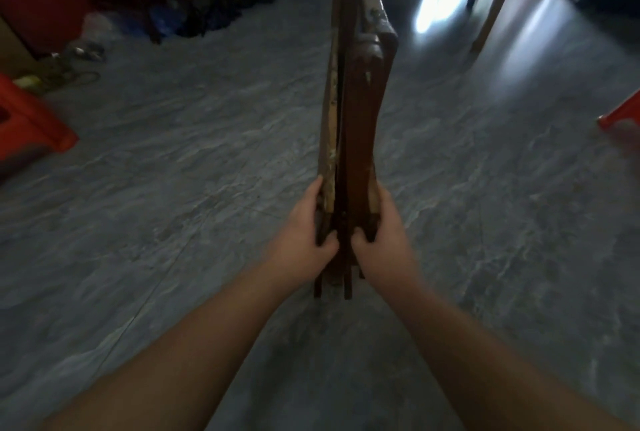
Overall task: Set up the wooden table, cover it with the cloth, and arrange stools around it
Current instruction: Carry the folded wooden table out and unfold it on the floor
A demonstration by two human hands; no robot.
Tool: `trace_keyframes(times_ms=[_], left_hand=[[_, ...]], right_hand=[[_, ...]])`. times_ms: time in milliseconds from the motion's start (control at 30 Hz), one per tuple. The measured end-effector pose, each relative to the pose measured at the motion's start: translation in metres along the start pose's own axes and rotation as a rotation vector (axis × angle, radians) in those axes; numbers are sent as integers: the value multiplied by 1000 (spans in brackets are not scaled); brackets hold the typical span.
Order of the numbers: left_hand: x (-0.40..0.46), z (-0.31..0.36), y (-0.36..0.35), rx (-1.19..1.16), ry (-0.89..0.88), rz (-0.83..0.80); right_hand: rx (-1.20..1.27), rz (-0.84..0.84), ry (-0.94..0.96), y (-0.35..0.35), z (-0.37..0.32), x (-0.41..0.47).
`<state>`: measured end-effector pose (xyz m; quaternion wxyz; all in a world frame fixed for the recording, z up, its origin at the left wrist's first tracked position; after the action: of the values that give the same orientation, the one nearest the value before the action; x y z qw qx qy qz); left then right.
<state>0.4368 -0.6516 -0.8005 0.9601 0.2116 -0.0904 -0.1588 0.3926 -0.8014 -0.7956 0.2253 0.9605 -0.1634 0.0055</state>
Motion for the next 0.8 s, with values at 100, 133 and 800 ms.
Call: trace_keyframes(times_ms=[100, 133, 800], left_hand=[[0, 10, -8, 1, -26, 59], [0, 11, -10, -6, -37, 62], [-7, 43, 96, 341, 29, 81]], right_hand=[[-14, 2, -34, 1, -7, -2], [-16, -4, -29, 2, -8, -3], [-281, 7, 13, 137, -23, 8]])
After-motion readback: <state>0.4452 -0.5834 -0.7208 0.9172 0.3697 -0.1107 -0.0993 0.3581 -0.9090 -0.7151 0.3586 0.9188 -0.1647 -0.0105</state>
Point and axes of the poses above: each hand's wrist, its own x-axis towards the middle knuckle, its own y-axis out of the back of the hand, z = x × y, the point moved 1 cm from there along x, towards the middle knuckle, and after that the axes turned 1 degree about -x, right-handed, at the moved point
